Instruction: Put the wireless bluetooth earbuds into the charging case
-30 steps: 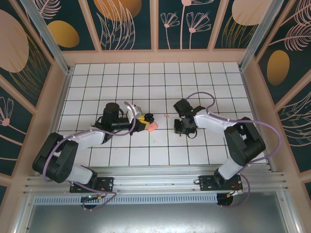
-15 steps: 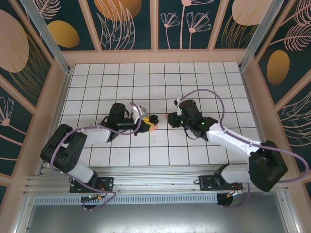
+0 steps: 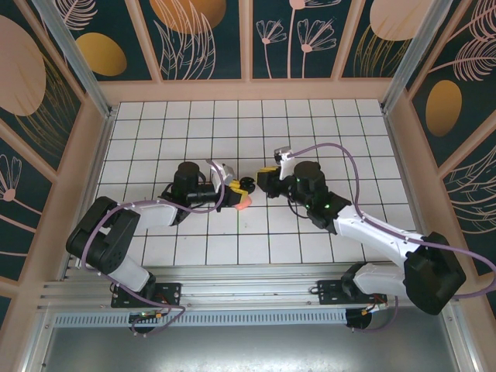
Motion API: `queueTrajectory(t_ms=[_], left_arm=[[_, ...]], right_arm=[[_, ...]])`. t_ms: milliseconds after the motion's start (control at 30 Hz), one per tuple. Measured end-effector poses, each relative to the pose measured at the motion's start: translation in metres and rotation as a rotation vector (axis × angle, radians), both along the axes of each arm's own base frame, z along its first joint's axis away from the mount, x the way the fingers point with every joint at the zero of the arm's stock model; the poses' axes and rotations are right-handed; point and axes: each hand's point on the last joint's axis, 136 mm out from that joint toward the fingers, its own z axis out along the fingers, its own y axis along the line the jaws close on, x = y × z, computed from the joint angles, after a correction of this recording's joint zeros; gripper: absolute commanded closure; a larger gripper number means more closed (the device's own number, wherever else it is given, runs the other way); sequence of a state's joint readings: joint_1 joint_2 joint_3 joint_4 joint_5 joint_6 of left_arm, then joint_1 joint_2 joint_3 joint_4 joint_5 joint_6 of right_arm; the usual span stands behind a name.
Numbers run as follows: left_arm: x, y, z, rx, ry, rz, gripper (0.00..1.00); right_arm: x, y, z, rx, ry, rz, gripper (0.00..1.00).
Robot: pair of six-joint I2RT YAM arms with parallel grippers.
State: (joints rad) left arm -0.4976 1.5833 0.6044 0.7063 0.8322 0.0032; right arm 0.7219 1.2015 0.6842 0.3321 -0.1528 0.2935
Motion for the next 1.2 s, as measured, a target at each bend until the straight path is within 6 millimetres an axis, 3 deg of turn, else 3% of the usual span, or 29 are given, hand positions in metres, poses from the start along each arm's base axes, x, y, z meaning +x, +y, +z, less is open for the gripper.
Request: queueTrajectory(t_ms=[133,533,1200], left_arm=[[0.0,-0.001,0.003,-0.013,0.002,-0.001,0.79],[0.0,-0.002,0.01,-0.04,-0.003,-0.008,0.79],[-0.001,-0.003,0.024,-0.07,-0.013,-0.006,0.79]], right_arm=[[-0.001,0.01,0.004,0.029,-0.021,0.038,0.79],[-0.008,0.033,-0.016,0.021,0.008,0.121,0.79],[-0.008,0.038,-0.025,-0.023,-0.023,0.138,0.8]])
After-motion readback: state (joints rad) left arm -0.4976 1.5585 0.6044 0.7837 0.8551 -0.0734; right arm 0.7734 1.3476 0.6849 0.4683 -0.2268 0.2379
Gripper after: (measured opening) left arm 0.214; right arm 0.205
